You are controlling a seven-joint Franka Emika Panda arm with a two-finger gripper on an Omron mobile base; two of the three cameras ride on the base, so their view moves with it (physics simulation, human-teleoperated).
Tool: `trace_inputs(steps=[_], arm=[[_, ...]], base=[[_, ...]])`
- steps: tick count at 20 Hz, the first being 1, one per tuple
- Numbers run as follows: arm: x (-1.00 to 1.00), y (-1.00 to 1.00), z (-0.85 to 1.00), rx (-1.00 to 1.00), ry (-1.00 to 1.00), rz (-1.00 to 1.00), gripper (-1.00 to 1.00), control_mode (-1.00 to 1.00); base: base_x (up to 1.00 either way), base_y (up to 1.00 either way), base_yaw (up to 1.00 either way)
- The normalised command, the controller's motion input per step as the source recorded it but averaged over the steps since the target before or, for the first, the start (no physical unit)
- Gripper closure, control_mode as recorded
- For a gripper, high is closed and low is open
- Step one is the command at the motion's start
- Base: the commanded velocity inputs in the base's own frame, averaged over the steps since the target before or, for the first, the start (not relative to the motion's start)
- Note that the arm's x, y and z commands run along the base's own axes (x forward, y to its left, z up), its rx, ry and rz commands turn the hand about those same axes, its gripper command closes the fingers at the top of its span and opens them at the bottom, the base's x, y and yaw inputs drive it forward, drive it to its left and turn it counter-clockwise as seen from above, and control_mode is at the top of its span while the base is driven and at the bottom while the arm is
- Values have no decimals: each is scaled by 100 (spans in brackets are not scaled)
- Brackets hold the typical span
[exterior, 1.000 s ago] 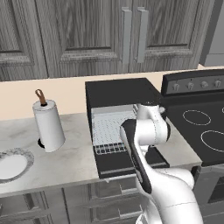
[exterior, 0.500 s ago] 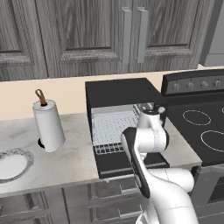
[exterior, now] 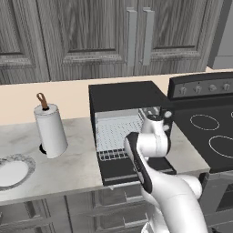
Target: Pick up the bagel from the plate, place it on the toaster oven rack, close the door, and set the timer.
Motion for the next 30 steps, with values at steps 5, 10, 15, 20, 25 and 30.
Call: trace_inputs(steps=[5, 10, 15, 20, 25, 30], arm=[[51, 0, -11, 0, 0, -9, -100, -100], [56, 0, -7, 0, 0, -9, -100, -100], [75, 4, 2, 0, -1, -9, -100, -100], [56, 6, 13, 0, -2, -9, -100, -100], [-37, 0, 30, 0, -8, -7, -100, -100], [-100, 0, 47, 0, -13, -1, -100, -100]], base=[[0, 0, 0], [0, 0, 0], [0, 0, 0], [0, 0, 0], [0, 0, 0], [0, 0, 0]])
